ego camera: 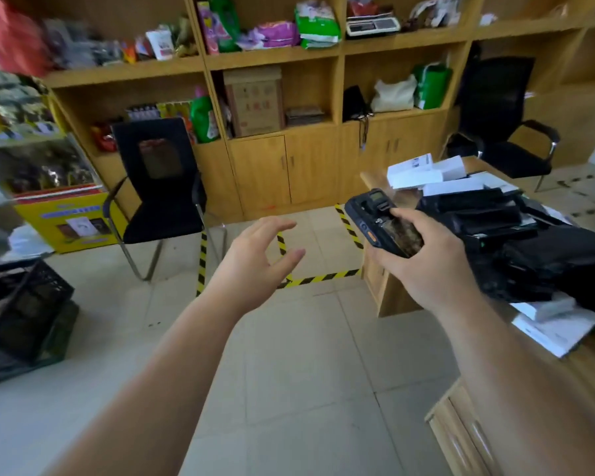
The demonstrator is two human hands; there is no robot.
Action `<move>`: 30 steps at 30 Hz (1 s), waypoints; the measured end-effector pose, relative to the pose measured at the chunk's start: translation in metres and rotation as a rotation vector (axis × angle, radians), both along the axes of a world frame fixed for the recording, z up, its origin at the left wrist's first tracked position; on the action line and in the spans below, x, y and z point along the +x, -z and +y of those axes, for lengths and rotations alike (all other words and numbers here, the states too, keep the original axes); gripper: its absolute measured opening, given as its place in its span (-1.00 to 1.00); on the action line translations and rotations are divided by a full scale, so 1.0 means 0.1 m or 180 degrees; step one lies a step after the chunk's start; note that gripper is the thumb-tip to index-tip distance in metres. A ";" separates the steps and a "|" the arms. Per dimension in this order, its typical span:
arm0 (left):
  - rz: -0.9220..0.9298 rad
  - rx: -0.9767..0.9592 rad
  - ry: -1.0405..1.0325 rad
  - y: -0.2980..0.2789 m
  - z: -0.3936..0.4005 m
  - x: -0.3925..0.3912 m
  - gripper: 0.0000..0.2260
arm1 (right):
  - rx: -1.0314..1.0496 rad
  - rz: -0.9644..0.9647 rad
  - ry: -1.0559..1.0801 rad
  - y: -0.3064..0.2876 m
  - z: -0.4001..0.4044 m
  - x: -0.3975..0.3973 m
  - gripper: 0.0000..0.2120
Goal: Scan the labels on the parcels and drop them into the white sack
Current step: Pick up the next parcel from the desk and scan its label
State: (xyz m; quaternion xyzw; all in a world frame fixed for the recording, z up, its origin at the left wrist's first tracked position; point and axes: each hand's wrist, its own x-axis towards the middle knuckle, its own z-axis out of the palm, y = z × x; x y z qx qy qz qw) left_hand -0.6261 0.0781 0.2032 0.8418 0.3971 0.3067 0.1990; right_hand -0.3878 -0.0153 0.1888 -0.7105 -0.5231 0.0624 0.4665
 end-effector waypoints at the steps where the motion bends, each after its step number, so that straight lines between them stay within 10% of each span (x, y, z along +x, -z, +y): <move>1: -0.0010 -0.0018 -0.0047 0.02 0.16 0.01 -0.63 | -0.0004 -0.0006 -0.0055 0.02 0.18 0.02 -0.41; 17: -0.0026 -0.0394 0.1230 0.14 3.29 1.95 -0.65 | -0.0295 0.0440 0.1485 0.00 2.22 1.22 -0.51; 30: 0.0072 -0.0624 0.2314 0.52 4.03 3.87 -0.67 | -0.0638 0.0595 0.2683 0.37 2.39 2.43 -0.40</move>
